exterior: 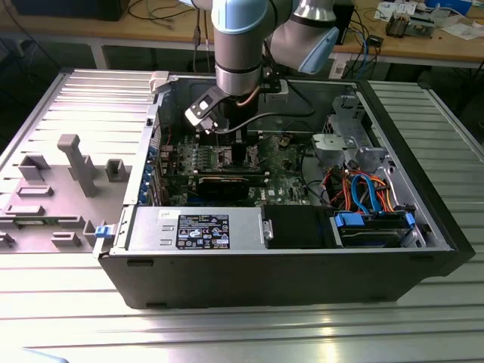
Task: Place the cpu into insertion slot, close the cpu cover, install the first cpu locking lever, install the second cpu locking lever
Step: 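Place the cpu into insertion slot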
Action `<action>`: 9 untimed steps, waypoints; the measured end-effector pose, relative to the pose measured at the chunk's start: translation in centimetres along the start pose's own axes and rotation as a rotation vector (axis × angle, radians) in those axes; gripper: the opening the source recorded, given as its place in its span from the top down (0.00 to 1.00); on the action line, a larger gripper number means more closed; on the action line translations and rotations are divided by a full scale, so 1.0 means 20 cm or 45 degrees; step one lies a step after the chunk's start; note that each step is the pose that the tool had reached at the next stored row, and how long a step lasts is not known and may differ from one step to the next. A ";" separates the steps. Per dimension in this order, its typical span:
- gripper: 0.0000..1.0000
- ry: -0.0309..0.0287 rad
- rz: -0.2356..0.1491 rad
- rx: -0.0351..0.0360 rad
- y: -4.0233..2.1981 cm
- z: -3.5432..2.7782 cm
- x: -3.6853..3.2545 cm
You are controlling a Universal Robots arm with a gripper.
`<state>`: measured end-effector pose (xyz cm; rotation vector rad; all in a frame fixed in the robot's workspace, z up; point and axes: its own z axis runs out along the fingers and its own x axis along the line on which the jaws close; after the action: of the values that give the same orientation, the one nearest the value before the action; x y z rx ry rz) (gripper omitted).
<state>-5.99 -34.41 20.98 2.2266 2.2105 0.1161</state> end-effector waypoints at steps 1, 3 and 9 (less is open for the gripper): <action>0.32 0.0000 0.000 0.0007 0.001 -0.007 0.000; 0.32 0.0001 0.000 0.0021 0.002 -0.026 0.001; 0.53 -0.0004 0.000 0.0068 0.007 -0.061 0.003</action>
<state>-5.91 -34.40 22.20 2.2295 2.2130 0.1099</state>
